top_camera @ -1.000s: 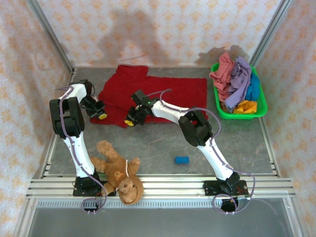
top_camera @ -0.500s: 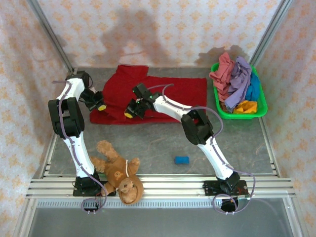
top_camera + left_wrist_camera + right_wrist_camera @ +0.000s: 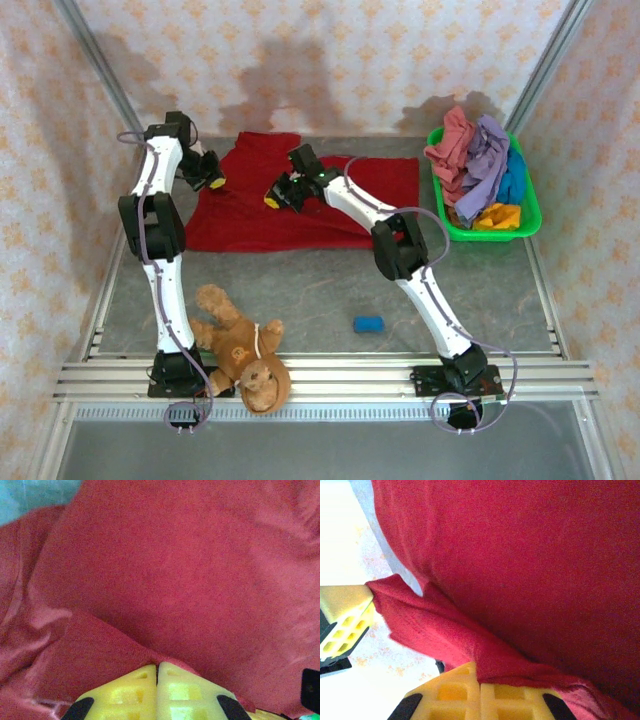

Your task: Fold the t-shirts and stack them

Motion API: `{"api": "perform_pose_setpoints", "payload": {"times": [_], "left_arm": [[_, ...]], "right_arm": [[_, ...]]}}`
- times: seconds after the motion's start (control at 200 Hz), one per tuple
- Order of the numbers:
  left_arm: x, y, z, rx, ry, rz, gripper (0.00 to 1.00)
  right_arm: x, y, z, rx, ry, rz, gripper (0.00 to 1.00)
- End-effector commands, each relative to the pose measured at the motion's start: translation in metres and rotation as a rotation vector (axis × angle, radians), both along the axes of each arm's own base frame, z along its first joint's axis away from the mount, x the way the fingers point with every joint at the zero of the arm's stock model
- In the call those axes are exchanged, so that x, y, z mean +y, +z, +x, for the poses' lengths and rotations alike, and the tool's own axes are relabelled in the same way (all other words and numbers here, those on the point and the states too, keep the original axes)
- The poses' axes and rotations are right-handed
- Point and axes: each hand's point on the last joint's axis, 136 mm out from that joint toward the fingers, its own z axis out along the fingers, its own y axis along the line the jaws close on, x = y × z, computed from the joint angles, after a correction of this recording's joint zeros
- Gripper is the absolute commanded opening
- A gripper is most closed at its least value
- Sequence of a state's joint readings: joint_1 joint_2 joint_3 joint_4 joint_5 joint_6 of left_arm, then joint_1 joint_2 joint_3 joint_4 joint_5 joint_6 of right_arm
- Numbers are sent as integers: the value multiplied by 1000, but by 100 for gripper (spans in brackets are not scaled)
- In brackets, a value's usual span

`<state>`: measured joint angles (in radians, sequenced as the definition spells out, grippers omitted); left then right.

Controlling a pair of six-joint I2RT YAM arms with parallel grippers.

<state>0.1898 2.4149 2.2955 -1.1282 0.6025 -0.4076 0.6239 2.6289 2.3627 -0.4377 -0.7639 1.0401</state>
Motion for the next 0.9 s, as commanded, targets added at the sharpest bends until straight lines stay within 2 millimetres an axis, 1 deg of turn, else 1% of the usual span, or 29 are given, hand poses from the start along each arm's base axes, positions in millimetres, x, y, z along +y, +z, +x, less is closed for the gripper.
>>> {"api": "perform_pose_setpoints", "payload": {"times": [0.0, 0.03, 0.065, 0.08, 0.095, 0.18, 0.195, 0.265, 0.345, 0.465, 0.551, 0.671, 0.786, 0.896], "left_arm": [[-4, 3, 7, 9, 43, -54, 0], [-4, 3, 11, -3, 53, -64, 11], [-5, 3, 15, -16, 65, -77, 31], [-5, 5, 17, -24, 70, -83, 38], [-6, 5, 19, -31, 73, -88, 41], [-9, 13, 28, -71, 85, -120, 42], [-9, 15, 29, -77, 85, -119, 42], [-8, 24, 29, -99, 86, -109, 44], [-8, 31, 26, -116, 87, -97, 46], [-9, 23, 10, -91, 87, -82, 47], [-14, 10, -3, -63, 76, -80, 48], [-22, -3, -23, -22, 46, -54, 48], [-20, -9, -44, 13, 19, 6, 49], [-15, -14, -70, 57, -4, 66, 50]], "right_arm": [[-5, 2, 19, 3, -20, 41, 1], [-6, 2, 25, -5, -26, 51, 2], [-9, 6, 32, -19, -33, 64, 5], [-10, 7, 34, -25, -36, 68, 7], [-11, 9, 37, -32, -37, 73, 10], [-18, 23, 47, -75, -39, 88, 33], [-19, 25, 48, -83, -38, 89, 35], [-25, 38, 50, -113, -30, 91, 36], [-32, 48, 48, -135, -15, 69, 38], [-43, 60, 41, -159, 2, 16, 42], [-51, 68, 33, -166, 11, -20, 44], [-70, 66, 14, -146, 37, -123, 44], [-85, 53, -11, -96, 81, -194, 45], [-96, 35, -36, -54, 122, -246, 45]]}}
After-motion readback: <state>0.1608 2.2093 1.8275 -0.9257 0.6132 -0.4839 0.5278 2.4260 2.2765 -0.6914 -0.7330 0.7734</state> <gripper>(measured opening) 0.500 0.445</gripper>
